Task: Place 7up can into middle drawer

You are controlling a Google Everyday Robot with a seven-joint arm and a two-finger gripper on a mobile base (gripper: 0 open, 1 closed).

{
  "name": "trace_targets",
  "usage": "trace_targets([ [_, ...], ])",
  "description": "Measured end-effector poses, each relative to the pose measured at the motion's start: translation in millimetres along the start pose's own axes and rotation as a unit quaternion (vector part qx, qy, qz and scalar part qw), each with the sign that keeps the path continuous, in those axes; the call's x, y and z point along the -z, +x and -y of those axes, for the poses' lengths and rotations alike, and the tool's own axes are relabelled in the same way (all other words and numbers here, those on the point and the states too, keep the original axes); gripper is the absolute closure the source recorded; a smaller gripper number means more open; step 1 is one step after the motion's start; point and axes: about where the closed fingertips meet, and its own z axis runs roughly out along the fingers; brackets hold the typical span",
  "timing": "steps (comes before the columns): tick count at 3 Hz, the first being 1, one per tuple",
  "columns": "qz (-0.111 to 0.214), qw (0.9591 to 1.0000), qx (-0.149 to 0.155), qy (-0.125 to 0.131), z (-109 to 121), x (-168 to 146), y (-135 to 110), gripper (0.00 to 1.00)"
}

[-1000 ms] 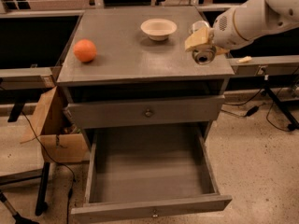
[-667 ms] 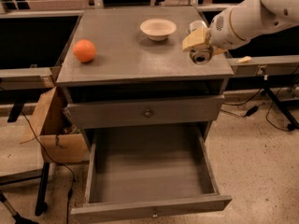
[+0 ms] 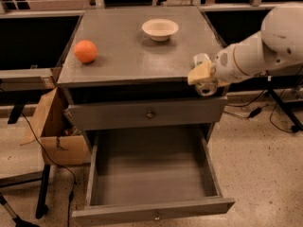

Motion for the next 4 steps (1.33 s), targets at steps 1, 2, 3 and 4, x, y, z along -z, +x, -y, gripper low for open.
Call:
trace_targets([
  [1,-0.053,0.9977,-0.030,-0.029,20.1,-42.0,59.8,1.00],
  [2,-0.108,0.9887,-0.073,-0.073,35.3,-103.9,117.1,1.00],
  [3,-0.141,0.9813,-0.102,-0.083,41.2,-169.6,156.8,1.00],
  [4,-0.143,0.9811,-0.102,-0.083,41.1,-174.6,159.5,1.00],
])
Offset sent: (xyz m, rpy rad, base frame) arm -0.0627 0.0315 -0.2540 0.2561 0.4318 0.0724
